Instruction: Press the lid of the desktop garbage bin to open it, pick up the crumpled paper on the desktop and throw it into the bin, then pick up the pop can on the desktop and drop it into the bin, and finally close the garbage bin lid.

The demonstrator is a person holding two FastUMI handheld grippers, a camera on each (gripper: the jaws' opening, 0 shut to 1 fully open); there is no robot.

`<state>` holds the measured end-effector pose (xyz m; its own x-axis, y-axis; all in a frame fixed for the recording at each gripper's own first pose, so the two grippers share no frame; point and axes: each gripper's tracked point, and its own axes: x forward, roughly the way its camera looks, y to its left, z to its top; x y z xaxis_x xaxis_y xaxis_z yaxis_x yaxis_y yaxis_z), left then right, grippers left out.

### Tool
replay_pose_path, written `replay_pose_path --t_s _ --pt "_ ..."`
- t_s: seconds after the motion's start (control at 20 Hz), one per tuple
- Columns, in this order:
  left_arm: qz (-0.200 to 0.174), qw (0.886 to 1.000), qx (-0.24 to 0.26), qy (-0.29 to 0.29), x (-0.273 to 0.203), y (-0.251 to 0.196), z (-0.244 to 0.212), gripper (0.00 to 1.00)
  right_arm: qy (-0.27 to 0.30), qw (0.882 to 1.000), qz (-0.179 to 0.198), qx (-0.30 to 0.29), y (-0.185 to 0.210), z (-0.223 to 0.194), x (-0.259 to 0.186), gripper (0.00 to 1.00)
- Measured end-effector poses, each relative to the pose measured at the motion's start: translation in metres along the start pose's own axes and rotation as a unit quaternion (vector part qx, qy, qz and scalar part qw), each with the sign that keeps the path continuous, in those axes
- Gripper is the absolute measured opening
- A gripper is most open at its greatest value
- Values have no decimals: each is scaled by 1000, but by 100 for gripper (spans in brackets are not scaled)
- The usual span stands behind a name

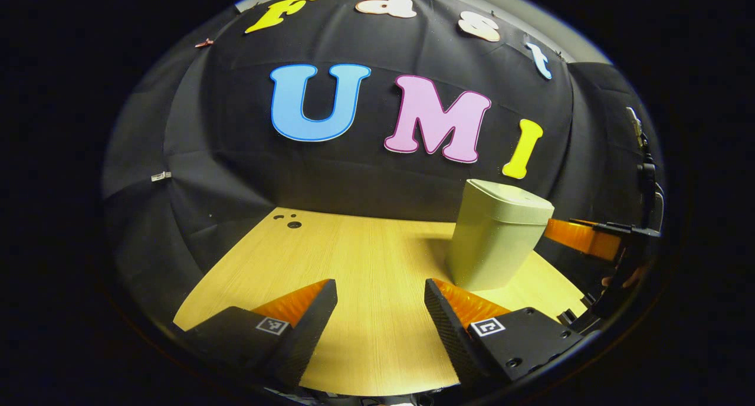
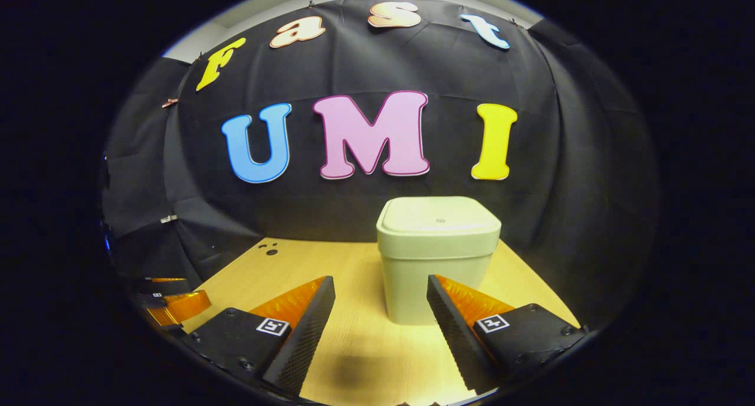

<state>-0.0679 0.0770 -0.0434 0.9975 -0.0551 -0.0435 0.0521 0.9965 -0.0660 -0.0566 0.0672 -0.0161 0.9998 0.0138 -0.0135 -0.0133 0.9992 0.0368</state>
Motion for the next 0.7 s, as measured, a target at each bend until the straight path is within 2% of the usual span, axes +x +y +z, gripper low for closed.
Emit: replay_pose_path --t_s 0.3,0.7 --pt "52 999 12 6 -12 28 -20 98 22 1000 9 3 19 -26 -15 99" --pt "34 999 23 -6 -18 24 -15 96 59 998 21 -6 47 -70 -26 99"
